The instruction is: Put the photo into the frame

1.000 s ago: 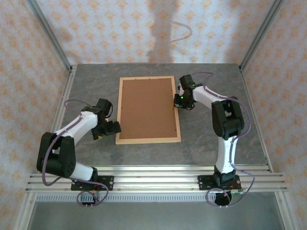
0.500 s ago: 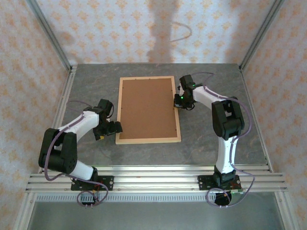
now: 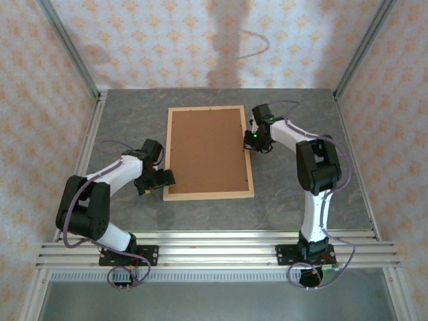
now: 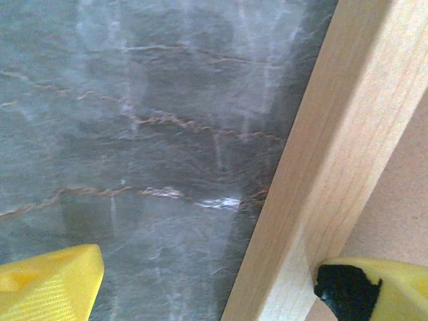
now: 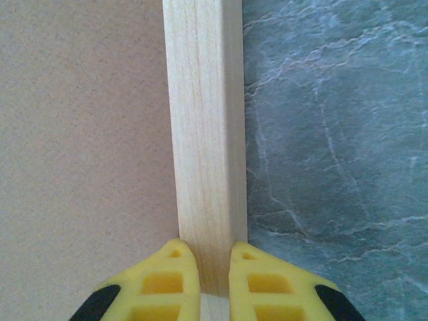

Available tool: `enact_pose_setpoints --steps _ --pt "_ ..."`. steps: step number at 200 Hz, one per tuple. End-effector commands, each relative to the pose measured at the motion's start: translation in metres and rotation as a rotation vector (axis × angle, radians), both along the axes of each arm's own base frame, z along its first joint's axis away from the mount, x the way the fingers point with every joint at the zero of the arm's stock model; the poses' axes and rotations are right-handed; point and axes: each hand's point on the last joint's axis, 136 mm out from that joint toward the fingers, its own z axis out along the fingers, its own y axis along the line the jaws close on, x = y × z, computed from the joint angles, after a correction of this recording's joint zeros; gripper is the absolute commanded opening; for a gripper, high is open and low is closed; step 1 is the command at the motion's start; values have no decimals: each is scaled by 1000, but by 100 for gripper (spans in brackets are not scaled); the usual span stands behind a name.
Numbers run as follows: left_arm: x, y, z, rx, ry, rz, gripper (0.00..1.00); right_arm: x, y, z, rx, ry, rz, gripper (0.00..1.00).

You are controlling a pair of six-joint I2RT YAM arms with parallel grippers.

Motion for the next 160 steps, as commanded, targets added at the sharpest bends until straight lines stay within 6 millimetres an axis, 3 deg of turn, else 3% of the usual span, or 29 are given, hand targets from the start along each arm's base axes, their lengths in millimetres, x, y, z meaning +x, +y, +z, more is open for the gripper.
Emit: enact_pose_setpoints --steps 1,59,95,123,160 --pt "-33 -8 -44 12 143 -27 91 -12 -1 -10 -8 51 -11 11" --pt "-40 -10 -57 54 226 -85 90 -18 9 -17 13 72 6 11" --pt "-35 -10 -53 62 215 -88 90 -18 6 -14 -4 59 2 11" --pt "-17 -13 -31 63 150 -94 90 -14 0 -6 -24 31 -12 11" --pt "18 -13 16 82 13 -106 92 -9 -8 7 -12 7 -39 12"
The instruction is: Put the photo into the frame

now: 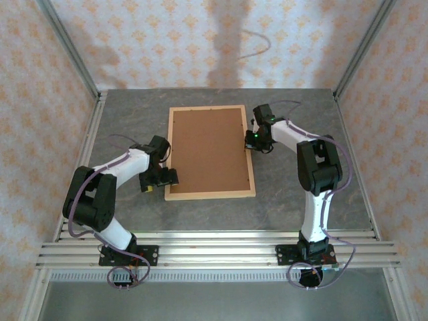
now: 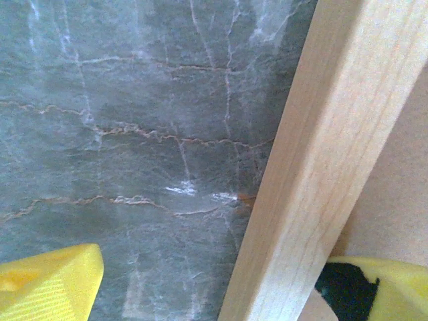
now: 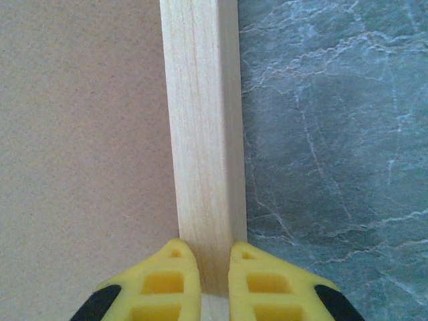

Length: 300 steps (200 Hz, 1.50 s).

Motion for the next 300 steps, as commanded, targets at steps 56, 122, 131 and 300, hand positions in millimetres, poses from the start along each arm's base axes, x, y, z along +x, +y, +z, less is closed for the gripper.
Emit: enact_pose_setpoints --steps 56,122,131,300 --pt "45 6 61 61 -186 -38 94 -6 -10 29 15 -17 -41 21" --pt "72 1 53 -123 -378 172 96 -20 -22 45 -4 -32 -63 51" --pt "75 -3 51 -162 -396 194 96 -26 -22 46 2 -29 -62 56" --pt "96 -35 5 -345 -415 198 95 -149 28 8 22 163 35 77"
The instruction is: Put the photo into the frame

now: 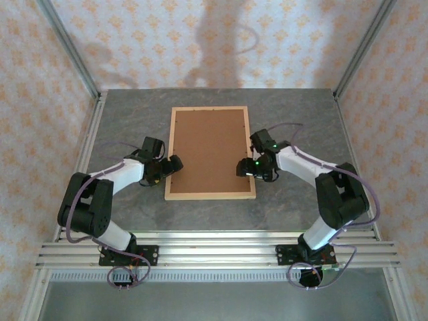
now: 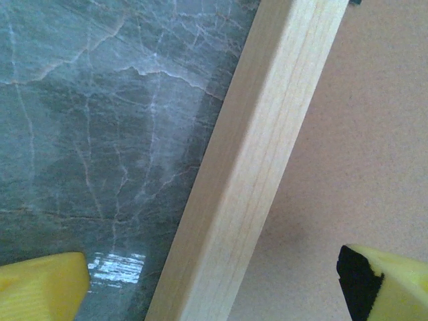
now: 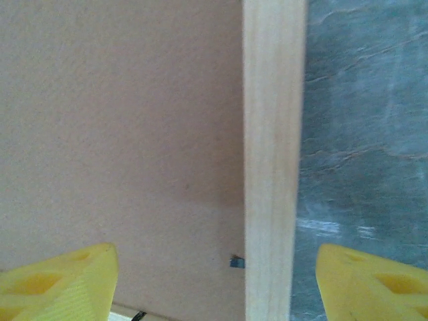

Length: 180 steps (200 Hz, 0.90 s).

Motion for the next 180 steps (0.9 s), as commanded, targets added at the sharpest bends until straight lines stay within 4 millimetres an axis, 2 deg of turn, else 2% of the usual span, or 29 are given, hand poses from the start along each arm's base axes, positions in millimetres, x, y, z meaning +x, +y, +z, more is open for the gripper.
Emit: enact_pose_setpoints --steps 1,29,45,61,102,110,114,132,143,163,180 --pt "34 -18 4 -88 -91 -13 95 -4 14 -4 14 33 -1 77" --pt "55 -38 5 -152 -91 -50 93 -16 31 -11 27 76 29 76" --pt "71 -50 13 -168 -109 -80 92 -21 39 -10 31 77 32 76" --pt "85 -60 21 -159 -126 -111 92 -28 55 -4 64 77 49 75" --pt "131 -73 51 -150 -184 -153 92 -52 96 5 92 119 154 70" --pt "141 -72 61 -133 -204 -160 92 -51 99 7 88 113 158 70" --pt "145 -72 53 -120 -184 -165 92 -50 100 8 88 110 158 70" --pt "163 -68 61 -97 -185 -170 92 -39 99 18 58 68 169 69" --pt "172 -58 66 -85 -186 -151 92 -31 95 26 23 39 181 70" --pt "178 -35 74 -49 -182 -107 93 -14 80 39 -28 -4 169 71" --pt "172 -14 76 -9 -157 -79 94 1 63 44 -46 -10 138 71"
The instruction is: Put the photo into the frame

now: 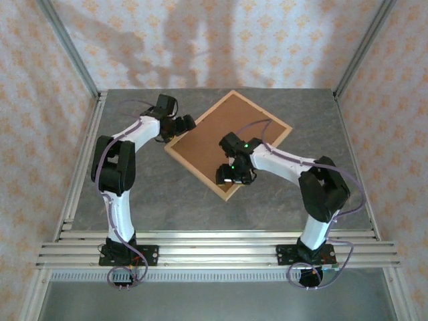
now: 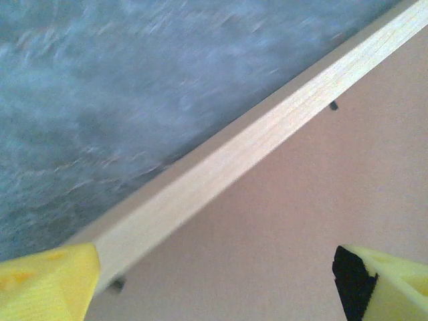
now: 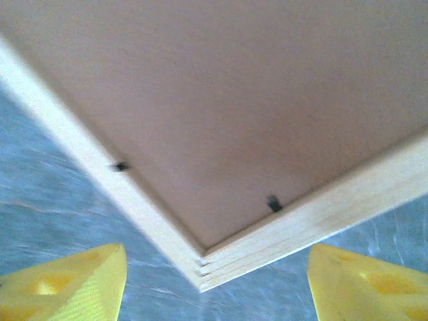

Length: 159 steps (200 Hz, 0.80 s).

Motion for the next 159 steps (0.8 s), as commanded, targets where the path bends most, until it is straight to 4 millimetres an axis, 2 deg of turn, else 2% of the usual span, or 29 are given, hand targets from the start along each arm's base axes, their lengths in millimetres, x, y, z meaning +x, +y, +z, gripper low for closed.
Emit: enact_pose_setpoints --steps 1,21,26,30,43,71,97,125,159 --pt "0 20 22 16 -23 5 94 26 -16 23 5 -67 -11 72" --pt "-19 44 25 94 11 19 95 48 -35 29 -14 -94 -44 73" --pt "-25 47 20 110 30 17 95 55 -40 32 -21 -107 -48 73" --pt "-30 49 30 117 15 16 96 61 -43 34 -27 -120 -49 73" --pt "-48 49 28 111 42 13 96 84 -58 40 -58 -162 -57 74" --pt "-83 26 14 -35 73 48 96 151 -103 48 -130 -247 -111 76" --pt "-103 1 6 -107 63 77 96 208 -144 50 -132 -282 -154 81" --pt "-111 -12 3 -141 48 114 96 256 -183 37 -169 -290 -139 89" --pt "-119 -16 5 -143 64 123 96 293 -215 14 -153 -260 -139 90"
